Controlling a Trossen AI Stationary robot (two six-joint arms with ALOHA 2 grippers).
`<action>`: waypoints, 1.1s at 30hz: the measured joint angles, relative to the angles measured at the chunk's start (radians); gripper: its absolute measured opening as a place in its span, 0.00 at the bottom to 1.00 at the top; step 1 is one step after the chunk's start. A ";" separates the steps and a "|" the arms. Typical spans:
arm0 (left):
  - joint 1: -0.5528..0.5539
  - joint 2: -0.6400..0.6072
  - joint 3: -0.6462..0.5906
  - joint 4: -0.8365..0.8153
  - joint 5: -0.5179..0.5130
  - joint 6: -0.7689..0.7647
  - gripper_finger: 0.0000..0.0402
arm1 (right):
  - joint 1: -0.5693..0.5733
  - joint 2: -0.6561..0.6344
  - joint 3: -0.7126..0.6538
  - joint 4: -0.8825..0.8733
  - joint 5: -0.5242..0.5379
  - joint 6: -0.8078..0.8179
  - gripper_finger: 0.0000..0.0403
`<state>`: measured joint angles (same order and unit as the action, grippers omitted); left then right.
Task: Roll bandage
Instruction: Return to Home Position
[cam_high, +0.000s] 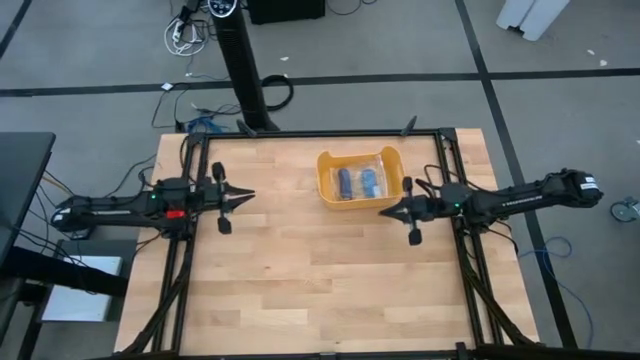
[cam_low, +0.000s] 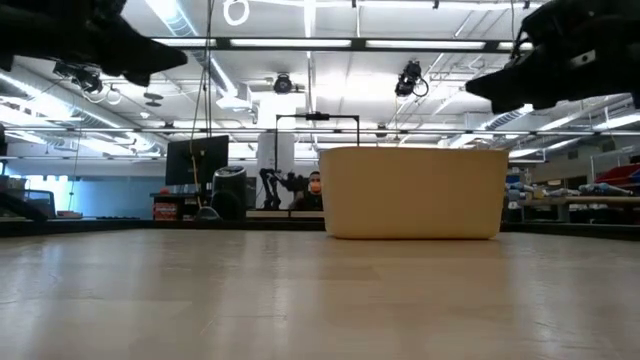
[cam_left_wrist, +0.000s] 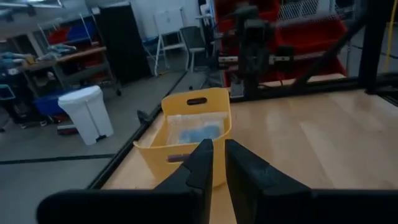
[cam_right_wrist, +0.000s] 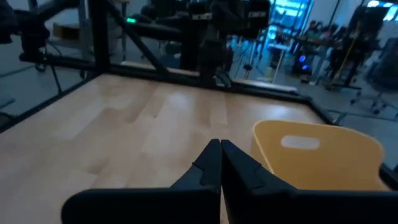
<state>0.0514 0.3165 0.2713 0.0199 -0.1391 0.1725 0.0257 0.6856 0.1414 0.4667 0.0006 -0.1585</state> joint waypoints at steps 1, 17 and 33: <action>-0.004 -0.035 -0.003 -0.026 -0.009 -0.001 0.12 | 0.008 -0.033 -0.011 -0.007 0.012 -0.001 0.00; -0.022 -0.316 -0.097 -0.172 -0.013 -0.007 0.12 | 0.027 -0.519 -0.132 -0.268 0.141 -0.033 0.00; -0.018 -0.313 -0.263 0.003 0.057 -0.060 0.12 | -0.060 -0.647 -0.132 -0.429 0.133 -0.038 0.00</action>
<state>0.0333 0.0036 0.0086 0.0226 -0.0825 0.1123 -0.0341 0.0388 0.0090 0.0376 0.1341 -0.1961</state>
